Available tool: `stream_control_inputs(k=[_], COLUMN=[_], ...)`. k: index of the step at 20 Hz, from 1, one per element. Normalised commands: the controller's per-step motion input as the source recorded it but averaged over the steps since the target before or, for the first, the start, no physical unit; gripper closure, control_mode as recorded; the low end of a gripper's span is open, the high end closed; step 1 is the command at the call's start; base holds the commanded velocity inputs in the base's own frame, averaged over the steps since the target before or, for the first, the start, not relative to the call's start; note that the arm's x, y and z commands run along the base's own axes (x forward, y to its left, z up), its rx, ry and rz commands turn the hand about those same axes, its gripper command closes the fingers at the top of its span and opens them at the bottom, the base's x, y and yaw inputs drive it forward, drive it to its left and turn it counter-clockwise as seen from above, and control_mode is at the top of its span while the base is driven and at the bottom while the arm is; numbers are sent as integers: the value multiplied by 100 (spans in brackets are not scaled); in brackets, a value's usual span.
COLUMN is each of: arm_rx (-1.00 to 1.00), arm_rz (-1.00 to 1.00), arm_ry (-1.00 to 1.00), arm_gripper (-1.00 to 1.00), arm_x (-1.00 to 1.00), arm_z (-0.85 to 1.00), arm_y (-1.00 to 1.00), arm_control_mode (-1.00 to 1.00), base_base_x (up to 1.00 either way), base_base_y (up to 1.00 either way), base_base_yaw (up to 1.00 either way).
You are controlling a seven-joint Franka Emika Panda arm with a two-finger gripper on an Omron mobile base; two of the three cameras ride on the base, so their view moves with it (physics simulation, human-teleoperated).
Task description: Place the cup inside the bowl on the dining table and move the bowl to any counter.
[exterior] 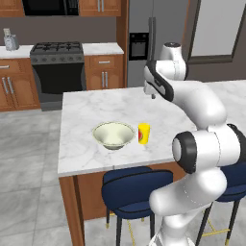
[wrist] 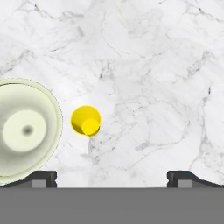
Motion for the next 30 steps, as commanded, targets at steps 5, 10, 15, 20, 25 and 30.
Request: stream_control_inputs(k=[5,10,15,20,25,30], arm_rx=[0,0,0,0,3,6], arm_rz=[-11,0,0,0,0,1], arm_ry=[0,0,0,0,0,0], arm_gripper=[-100,-100,-100,-100,-100,-100], arm_x=[0,1,1,3,0,0], arm_z=[0,0,0,0,0,-1], arm_y=[0,0,0,0,8,10], arm_control_mode=[-100,-100,-100,-100,-100,-100], base_base_x=[0,0,0,0,0,0], base_base_y=[0,0,0,0,0,0], base_base_yaw=[0,0,0,0,0,0])
